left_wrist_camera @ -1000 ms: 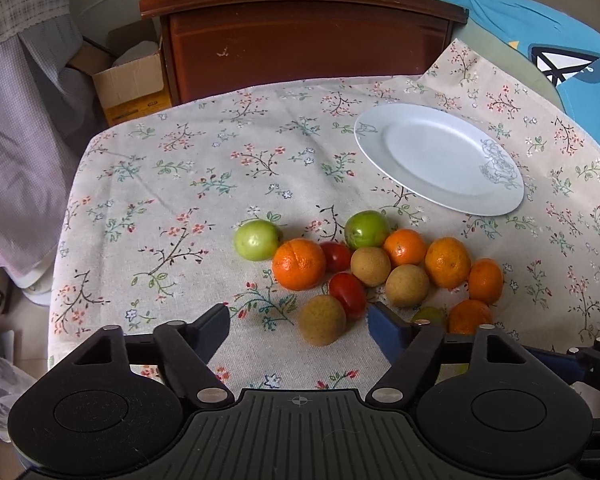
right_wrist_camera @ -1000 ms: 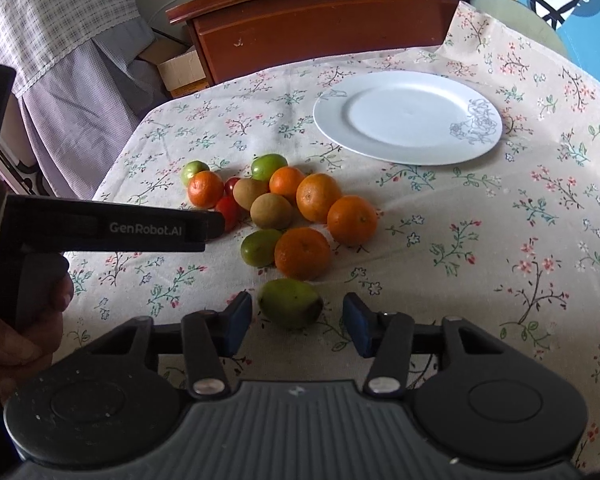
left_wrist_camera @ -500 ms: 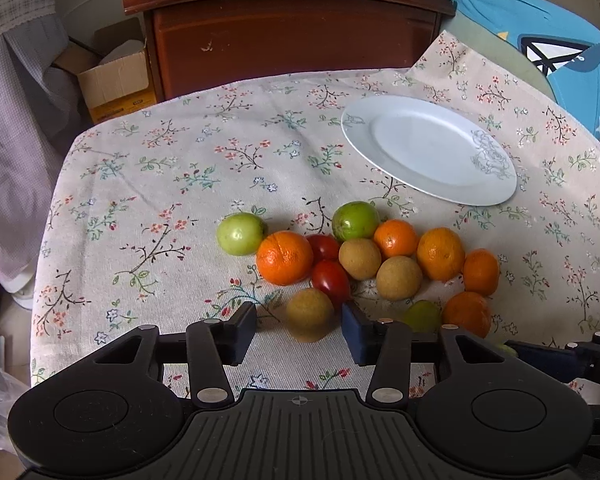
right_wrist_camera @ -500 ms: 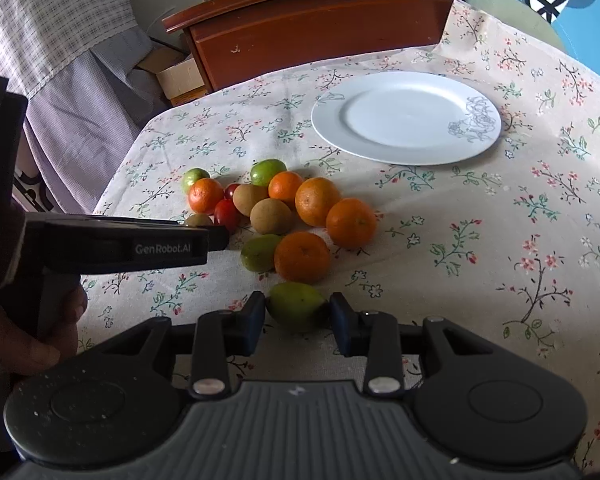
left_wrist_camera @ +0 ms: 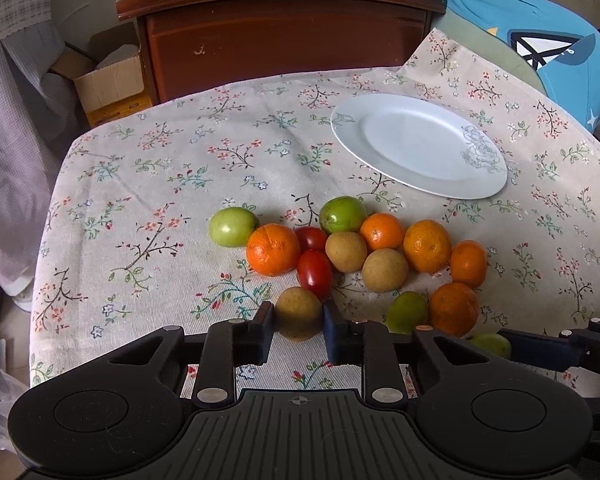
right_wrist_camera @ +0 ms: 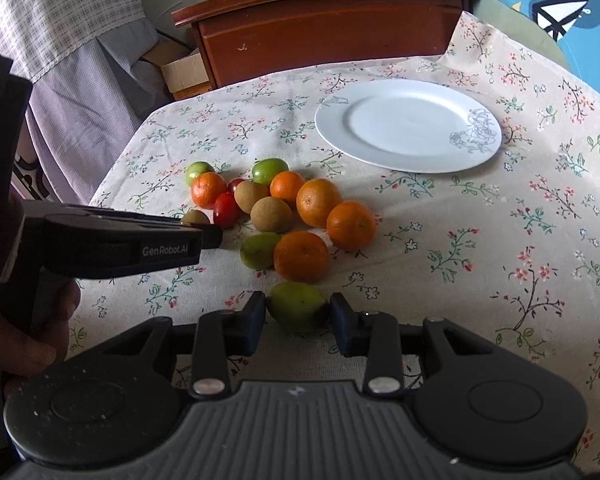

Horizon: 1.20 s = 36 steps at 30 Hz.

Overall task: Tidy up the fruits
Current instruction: 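Carry the kiwi and green fruit in both tools over the white plate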

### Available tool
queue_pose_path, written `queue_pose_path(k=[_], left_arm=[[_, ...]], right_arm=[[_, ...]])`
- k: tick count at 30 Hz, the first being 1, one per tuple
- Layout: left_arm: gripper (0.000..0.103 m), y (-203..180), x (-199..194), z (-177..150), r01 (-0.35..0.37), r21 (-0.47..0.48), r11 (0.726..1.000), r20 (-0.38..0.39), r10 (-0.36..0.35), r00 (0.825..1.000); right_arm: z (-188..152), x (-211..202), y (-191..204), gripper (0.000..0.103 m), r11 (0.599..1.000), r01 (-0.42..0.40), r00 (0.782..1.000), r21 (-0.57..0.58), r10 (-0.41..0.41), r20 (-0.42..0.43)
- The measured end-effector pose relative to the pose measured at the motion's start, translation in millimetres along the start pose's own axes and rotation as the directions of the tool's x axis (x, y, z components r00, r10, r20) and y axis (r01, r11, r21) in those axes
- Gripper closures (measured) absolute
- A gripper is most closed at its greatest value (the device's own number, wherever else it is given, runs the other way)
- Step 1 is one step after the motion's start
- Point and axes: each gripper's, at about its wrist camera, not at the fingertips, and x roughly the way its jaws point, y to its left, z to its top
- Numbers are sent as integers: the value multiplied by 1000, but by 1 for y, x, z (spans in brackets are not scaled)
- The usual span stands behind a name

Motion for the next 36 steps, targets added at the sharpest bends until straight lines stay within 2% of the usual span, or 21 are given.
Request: queue_pose_path(k=[26,32,36], left_arm=[[80,-10,-37,13,64,-46,997,72,-61,996],[80,-13,-41,18,73,-44,996,81,-70,994],[80,-14,-44,24,82,-43,996,89,-78,993]], right_arm=[[26,-24,-12,68,999,-23,996,32,20,87],[35,-23,-14,68,1000,-17,997,18,16,77],[43,-21,-20,68,998,-45,997,45,42,61]])
